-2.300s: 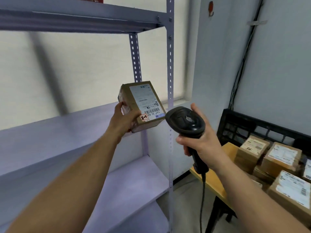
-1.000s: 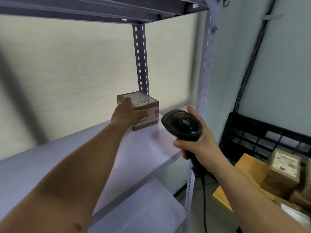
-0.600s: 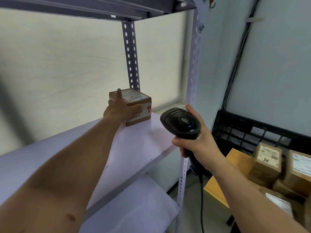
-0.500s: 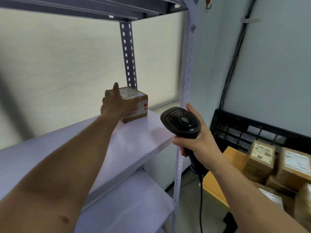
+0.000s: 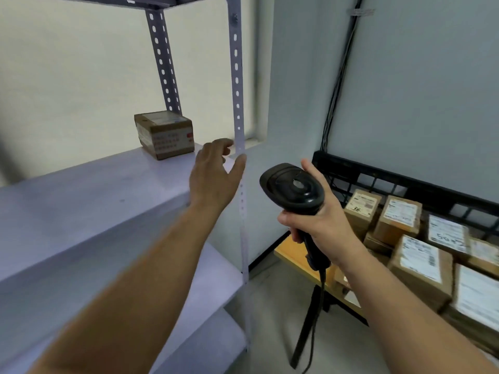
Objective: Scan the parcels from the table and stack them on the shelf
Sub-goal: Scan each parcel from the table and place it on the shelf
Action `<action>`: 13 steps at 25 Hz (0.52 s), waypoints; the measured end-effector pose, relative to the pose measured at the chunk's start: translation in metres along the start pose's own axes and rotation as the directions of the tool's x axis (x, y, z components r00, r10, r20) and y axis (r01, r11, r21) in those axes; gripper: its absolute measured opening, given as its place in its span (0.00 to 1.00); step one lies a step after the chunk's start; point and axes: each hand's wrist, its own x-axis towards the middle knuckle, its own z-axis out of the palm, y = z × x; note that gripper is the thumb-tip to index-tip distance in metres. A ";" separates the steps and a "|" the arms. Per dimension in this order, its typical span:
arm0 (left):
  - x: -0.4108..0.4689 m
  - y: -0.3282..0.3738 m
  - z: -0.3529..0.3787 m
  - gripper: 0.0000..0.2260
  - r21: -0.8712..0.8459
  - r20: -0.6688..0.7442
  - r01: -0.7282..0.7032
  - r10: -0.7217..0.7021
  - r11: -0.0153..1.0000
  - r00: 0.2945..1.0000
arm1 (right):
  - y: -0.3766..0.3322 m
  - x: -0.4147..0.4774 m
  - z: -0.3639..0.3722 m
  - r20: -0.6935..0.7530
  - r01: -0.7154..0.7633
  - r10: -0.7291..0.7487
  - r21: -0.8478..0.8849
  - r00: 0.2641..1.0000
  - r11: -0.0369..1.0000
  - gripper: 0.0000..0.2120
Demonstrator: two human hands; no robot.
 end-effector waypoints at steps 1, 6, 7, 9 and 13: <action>-0.016 0.009 0.013 0.16 -0.006 0.049 0.003 -0.003 1.000 0.999 | 0.002 -0.011 -0.010 -0.015 0.000 0.000 -0.002 1.000 1.000 0.46; -0.085 0.044 0.077 0.17 -0.027 0.280 0.034 -0.025 0.999 0.960 | 0.018 -0.064 -0.065 -0.111 -0.054 0.050 -0.027 0.993 0.998 0.48; -0.098 0.051 0.090 0.18 -0.034 0.320 0.043 -0.030 0.999 0.947 | 0.021 -0.074 -0.078 -0.148 -0.061 0.055 -0.038 0.987 0.997 0.49; -0.121 0.064 0.112 0.20 -0.033 0.404 0.065 -0.046 0.997 0.914 | 0.025 -0.092 -0.102 -0.220 -0.071 0.057 -0.054 0.974 0.996 0.49; -0.155 0.081 0.149 0.22 -0.023 0.552 0.108 -0.078 0.994 0.830 | 0.037 -0.120 -0.141 -0.308 -0.105 0.078 -0.074 0.948 0.992 0.50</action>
